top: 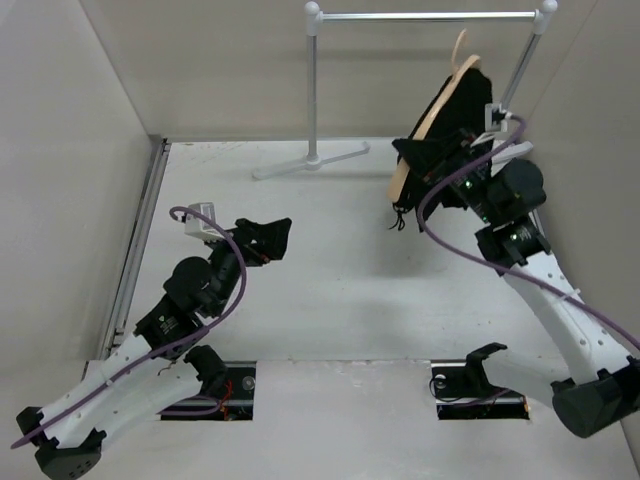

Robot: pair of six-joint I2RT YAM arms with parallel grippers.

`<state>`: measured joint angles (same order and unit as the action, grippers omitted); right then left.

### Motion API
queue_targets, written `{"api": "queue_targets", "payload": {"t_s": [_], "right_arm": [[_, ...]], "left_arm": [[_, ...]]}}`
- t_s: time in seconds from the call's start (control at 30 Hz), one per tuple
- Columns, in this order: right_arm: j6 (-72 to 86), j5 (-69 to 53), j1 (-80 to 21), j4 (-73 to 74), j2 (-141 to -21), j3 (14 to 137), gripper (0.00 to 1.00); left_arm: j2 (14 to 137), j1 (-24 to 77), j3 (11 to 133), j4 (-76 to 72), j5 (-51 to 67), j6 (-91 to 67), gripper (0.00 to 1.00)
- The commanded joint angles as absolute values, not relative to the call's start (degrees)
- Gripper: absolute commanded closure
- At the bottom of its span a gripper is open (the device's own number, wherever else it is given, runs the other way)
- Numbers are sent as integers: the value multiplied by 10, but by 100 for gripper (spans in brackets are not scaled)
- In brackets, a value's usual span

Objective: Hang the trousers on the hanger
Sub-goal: Hang the hanger with trousers onto the clothesline

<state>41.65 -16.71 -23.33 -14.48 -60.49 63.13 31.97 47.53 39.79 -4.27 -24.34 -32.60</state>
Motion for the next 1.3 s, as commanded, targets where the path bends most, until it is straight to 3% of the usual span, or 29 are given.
{"api": "queue_targets", "payload": {"t_s": [0.0,0.37,0.6,0.9,1.27], "right_arm": [[429,-253,-188,-213,-661,721,96],[504,-350,-105,-271,-846,859,97],[509,-366,-92,-297,-871,881,97],[496,-368,-94,-310,-814,846,97],[544,-396,-34,-299,-919,949,97]], "left_arm": [[315,462,383,-4,-230,-324,0],[339,388,365,-4,-163,-330,0],[360,363,344,-15,-134,-340,0],[369,357,325,-32,-120,-346,0],[373,350,337,-32,-120,-348,0]]}}
